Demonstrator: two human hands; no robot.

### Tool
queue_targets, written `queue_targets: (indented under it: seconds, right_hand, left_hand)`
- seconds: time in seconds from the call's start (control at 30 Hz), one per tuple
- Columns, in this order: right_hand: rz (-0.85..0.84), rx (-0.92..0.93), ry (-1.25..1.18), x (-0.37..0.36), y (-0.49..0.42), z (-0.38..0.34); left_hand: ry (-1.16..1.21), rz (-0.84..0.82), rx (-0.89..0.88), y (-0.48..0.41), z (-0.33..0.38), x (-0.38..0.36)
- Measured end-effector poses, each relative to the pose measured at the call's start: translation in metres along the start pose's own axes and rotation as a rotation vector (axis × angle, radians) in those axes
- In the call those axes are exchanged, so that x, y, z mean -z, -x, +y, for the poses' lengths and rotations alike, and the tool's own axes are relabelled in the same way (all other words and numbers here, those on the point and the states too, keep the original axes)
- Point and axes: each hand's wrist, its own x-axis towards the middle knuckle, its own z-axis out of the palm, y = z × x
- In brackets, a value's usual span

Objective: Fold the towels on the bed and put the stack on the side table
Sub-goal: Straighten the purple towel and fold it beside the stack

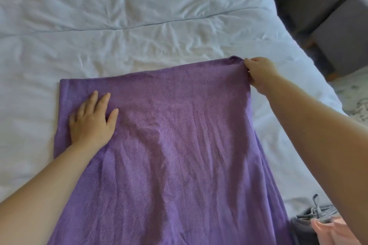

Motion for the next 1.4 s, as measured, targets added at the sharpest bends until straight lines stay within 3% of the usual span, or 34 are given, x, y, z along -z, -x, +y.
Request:
queue_targets:
  seconds: [0.13, 0.27, 0.37, 0.47, 0.57, 0.67, 0.77, 0.87, 0.93, 1.0, 1.1, 1.2, 1.4]
  right_hand:
    - [-0.012, 0.142, 0.197, -0.015, -0.004, -0.004]
    - [0.036, 0.311, 0.488, -0.024, -0.012, -0.01]
    - [0.048, 0.249, 0.574, -0.028, -0.017, -0.01]
    - [0.022, 0.165, 0.572, -0.032, -0.019, -0.009]
    - [0.073, 0.119, 0.496, -0.035, -0.019, -0.012]
    - [0.107, 0.05, 0.227, -0.037, -0.022, -0.018]
    - [0.094, -0.121, -0.132, -0.035, -0.024, -0.026]
    - [0.027, -0.165, -0.251, -0.031, -0.023, -0.03]
    - [-0.058, -0.144, -0.27, -0.028, -0.023, -0.029]
    - [-0.097, -0.064, -0.128, -0.027, -0.024, -0.028]
    - [0.027, 0.192, 0.255, -0.032, -0.027, -0.027]
    - [0.112, 0.324, 0.304, -0.043, -0.029, -0.032]
    - [0.097, 0.411, 0.478, -0.06, -0.033, -0.012]
  left_hand:
    - [0.038, 0.165, 0.017, -0.036, -0.01, 0.024]
    - [-0.076, 0.061, 0.106, -0.075, -0.026, 0.039]
    - [-0.039, 0.024, 0.155, -0.088, -0.038, 0.044]
    - [0.069, 0.074, 0.076, -0.092, -0.049, 0.046]
    - [0.263, 0.185, -0.023, -0.094, -0.059, 0.049]
    - [0.525, 0.268, 0.015, -0.091, -0.067, 0.056]
    - [0.768, 0.203, 0.096, -0.09, -0.074, 0.062]
    - [0.888, 0.03, 0.139, -0.091, -0.082, 0.067]
    - [0.727, -0.099, 0.109, -0.093, -0.091, 0.068]
    - [0.46, -0.147, 0.031, -0.096, -0.103, 0.068]
    - [0.3, -0.092, -0.024, -0.103, -0.115, 0.072]
    - [0.206, -0.045, -0.03, -0.114, -0.113, 0.07]
    - [0.026, 0.065, 0.085, -0.104, -0.1, 0.047]
